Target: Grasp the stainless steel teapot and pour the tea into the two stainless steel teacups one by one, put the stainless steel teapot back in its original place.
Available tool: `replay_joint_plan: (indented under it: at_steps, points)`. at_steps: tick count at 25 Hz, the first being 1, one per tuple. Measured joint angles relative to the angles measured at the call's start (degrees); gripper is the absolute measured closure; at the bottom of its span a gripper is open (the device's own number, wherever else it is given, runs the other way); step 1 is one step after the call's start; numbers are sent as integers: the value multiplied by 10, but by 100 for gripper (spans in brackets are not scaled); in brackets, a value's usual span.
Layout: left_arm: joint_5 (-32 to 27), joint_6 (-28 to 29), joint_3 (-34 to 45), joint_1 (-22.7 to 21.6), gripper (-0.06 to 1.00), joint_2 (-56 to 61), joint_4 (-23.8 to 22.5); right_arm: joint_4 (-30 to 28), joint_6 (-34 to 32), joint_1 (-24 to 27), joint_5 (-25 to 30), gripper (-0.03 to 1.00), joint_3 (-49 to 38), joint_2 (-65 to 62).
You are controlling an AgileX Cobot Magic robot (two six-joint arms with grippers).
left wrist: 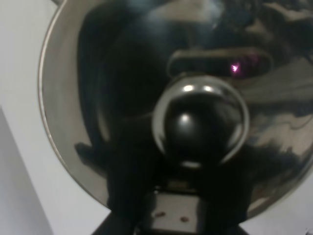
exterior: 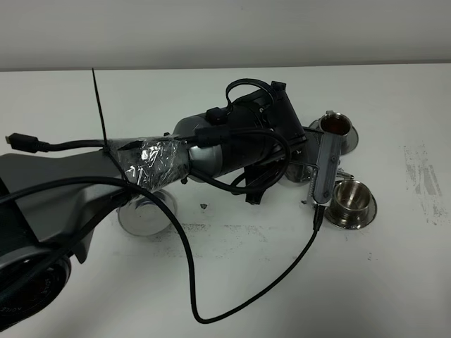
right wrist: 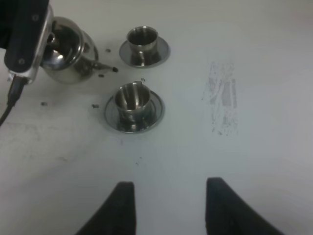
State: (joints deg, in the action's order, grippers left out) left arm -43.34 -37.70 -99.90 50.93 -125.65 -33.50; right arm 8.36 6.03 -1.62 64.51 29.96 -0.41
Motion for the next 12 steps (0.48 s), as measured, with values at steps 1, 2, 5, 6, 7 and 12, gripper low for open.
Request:
replay_joint_plan:
  at_steps: [1, 2, 5, 6, 7, 12]
  points:
    - [-3, 0, 0, 1, 76, 0, -10, 0, 0, 0, 0, 64, 0, 0]
    - [-4, 0, 0, 2, 76, 0, -19, 0, 0, 0, 0, 64, 0, 0]
    - [-7, 0, 0, 4, 76, 0, -46, 0, 0, 0, 0, 64, 0, 0]
    - [-7, 0, 0, 5, 76, 0, -55, 0, 0, 0, 0, 64, 0, 0]
    - [-7, 0, 0, 6, 76, -2, -61, 0, 0, 0, 0, 64, 0, 0]
    - [-5, 6, -1, 12, 76, -17, -99, 0, 0, 0, 0, 64, 0, 0]
